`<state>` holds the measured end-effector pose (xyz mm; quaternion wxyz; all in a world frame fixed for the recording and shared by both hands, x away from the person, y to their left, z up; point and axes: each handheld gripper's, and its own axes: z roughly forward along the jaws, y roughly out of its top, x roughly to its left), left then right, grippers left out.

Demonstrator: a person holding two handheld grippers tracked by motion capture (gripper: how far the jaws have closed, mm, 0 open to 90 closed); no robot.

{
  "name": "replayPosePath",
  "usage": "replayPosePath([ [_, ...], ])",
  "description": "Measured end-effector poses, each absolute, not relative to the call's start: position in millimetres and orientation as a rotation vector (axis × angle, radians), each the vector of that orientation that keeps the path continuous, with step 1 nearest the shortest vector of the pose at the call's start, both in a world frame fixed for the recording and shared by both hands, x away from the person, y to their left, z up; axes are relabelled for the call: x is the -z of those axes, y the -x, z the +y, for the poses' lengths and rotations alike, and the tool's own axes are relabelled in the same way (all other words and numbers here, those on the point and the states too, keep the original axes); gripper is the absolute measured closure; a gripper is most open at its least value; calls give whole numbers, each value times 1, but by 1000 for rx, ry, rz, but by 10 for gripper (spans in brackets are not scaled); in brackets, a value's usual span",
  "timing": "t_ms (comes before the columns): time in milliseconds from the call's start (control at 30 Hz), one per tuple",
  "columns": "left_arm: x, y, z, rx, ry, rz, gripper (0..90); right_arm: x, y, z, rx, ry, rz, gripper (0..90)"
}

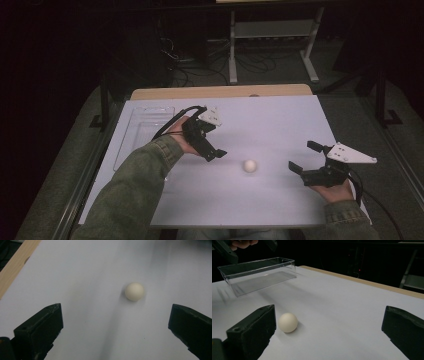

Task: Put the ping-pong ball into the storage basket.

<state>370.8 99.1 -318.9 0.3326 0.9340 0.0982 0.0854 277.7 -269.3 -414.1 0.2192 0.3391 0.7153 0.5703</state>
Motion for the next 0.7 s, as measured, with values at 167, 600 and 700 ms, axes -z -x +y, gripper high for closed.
replayPosePath([
  [167, 319, -376, 90, -213, -2457, 249, 0, 414, -278, -270, -1583, -943, 1976, 0],
  [600, 337, -381, 71, -159, -2545, 196, 0, 415, -278, -271, -1593, -947, 1981, 0],
  [700, 340, -381, 68, -159, -2555, 183, 0, 415, -278, -272, -1593, -947, 1981, 0],
])
